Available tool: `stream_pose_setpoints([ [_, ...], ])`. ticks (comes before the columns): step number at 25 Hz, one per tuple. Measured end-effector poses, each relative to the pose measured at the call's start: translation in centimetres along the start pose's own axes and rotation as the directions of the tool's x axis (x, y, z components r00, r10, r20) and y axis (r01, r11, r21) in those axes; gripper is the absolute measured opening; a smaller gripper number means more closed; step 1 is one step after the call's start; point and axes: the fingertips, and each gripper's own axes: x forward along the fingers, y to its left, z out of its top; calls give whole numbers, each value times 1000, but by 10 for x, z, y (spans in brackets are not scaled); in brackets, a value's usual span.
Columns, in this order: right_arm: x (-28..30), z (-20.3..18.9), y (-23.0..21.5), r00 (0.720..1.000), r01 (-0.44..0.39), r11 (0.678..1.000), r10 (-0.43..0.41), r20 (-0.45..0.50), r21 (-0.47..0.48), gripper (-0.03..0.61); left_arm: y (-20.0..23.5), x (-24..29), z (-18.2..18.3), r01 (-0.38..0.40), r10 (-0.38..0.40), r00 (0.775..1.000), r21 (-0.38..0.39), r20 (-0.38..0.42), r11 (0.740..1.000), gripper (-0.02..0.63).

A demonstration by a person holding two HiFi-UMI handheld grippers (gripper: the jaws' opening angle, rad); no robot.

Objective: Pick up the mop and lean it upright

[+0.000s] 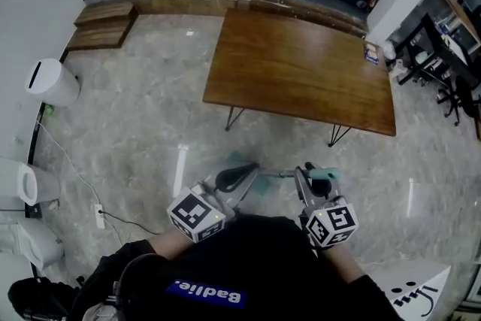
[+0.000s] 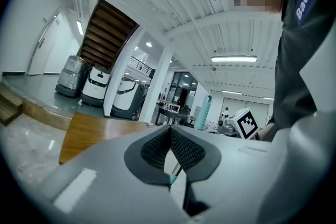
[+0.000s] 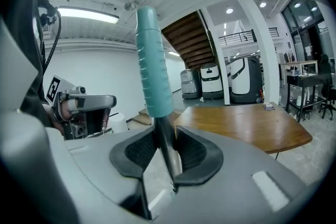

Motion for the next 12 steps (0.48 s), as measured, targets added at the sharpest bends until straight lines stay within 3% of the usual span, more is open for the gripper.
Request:
stream_pose_setpoints([
  [7, 54, 13, 8, 995, -97, 995, 96, -22, -23, 110, 33, -18, 0, -124, 125, 992, -28, 2, 992, 17],
  [12, 86, 4, -1, 978, -191, 982, 190, -83, -7, 112, 45, -14, 3, -248, 249, 969, -35, 8, 968, 17],
])
